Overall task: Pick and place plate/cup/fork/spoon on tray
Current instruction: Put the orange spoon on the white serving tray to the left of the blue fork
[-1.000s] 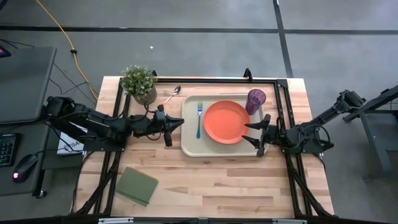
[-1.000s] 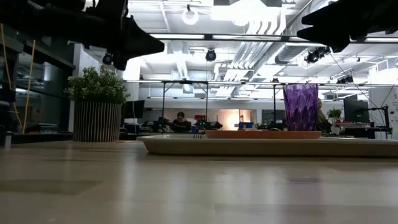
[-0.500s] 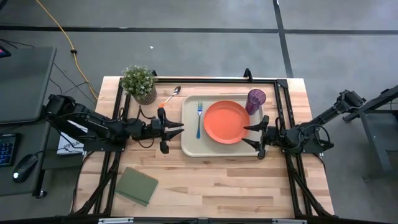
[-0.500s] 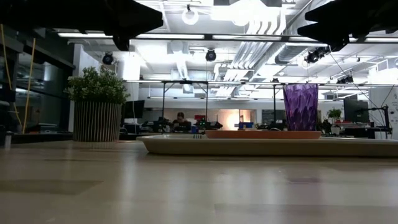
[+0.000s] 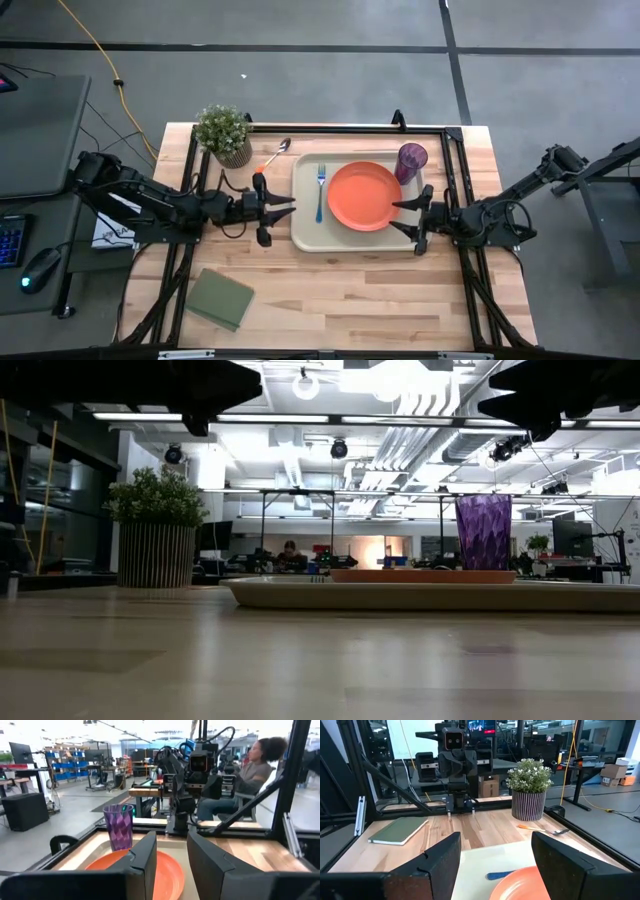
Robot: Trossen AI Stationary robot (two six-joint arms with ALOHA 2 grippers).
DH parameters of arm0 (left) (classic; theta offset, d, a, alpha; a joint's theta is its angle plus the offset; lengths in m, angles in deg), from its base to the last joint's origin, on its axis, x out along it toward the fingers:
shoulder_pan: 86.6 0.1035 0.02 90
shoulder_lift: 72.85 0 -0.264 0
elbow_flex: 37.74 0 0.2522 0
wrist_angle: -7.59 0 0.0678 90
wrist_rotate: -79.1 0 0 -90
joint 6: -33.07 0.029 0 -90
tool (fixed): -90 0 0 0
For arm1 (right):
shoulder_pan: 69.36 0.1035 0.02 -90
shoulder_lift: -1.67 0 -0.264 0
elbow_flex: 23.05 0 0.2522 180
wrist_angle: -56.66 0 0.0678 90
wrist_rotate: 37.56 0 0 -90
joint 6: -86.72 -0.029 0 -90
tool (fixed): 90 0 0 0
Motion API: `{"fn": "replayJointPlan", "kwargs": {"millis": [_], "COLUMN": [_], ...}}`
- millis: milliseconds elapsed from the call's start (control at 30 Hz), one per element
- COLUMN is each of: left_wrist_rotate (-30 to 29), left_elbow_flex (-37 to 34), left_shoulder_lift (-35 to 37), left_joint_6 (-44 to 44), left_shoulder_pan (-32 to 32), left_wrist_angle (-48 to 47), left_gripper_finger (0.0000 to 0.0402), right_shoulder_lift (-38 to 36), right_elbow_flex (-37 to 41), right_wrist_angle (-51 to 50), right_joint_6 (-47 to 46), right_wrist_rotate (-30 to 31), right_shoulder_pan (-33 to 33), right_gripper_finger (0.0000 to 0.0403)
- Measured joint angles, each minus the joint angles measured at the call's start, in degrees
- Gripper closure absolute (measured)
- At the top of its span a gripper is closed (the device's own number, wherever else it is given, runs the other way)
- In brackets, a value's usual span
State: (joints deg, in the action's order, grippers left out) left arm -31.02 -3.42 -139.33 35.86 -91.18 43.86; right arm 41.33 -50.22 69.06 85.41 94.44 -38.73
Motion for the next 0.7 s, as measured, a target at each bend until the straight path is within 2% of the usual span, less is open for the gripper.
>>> {"fn": "replayJointPlan", "kwargs": {"millis": [100,167,233,300,400,500,567,700], "left_wrist_rotate": [-1.38,-9.77,-18.88,-22.18,-16.74,-7.33,-1.98,2.44], "left_elbow_flex": [0.09,1.46,4.22,9.2,20.23,29.79,32.77,32.99], "left_shoulder_lift": [0.0,-0.44,-1.22,-2.34,-6.49,-13.04,-17.05,-23.46], "left_joint_6": [-4.07,-10.29,-11.16,-12.99,-19.8,-24.8,-25.13,-25.37], "left_shoulder_pan": [0.02,-0.01,1.41,5.6,16.43,27.93,33.97,40.75], "left_wrist_angle": [0.26,-1.4,-10.58,-24.08,-47.3,-67.74,-73.42,-72.39], "left_gripper_finger": [0.0311,0.0314,0.0319,0.0325,0.0335,0.0343,0.0346,0.0348], "right_shoulder_lift": [0.0,0.0,0.0,0.0,0.0,0.0,0.0,0.01], "right_elbow_flex": [0.0,0.0,0.0,0.0,0.0,0.0,0.0,0.0], "right_wrist_angle": [1.84,2.78,3.3,3.39,3.33,3.27,3.14,2.0], "right_joint_6": [1.37,2.31,3.14,3.31,4.2,3.49,2.86,2.89], "right_wrist_rotate": [0.02,0.02,0.02,0.02,-0.04,-0.04,-0.04,-0.18], "right_shoulder_pan": [0.0,0.0,0.0,-0.03,-0.6,-1.26,-1.42,-1.4], "right_gripper_finger": [0.0167,0.0167,0.0167,0.0167,0.0167,0.0167,0.0167,0.0167]}}
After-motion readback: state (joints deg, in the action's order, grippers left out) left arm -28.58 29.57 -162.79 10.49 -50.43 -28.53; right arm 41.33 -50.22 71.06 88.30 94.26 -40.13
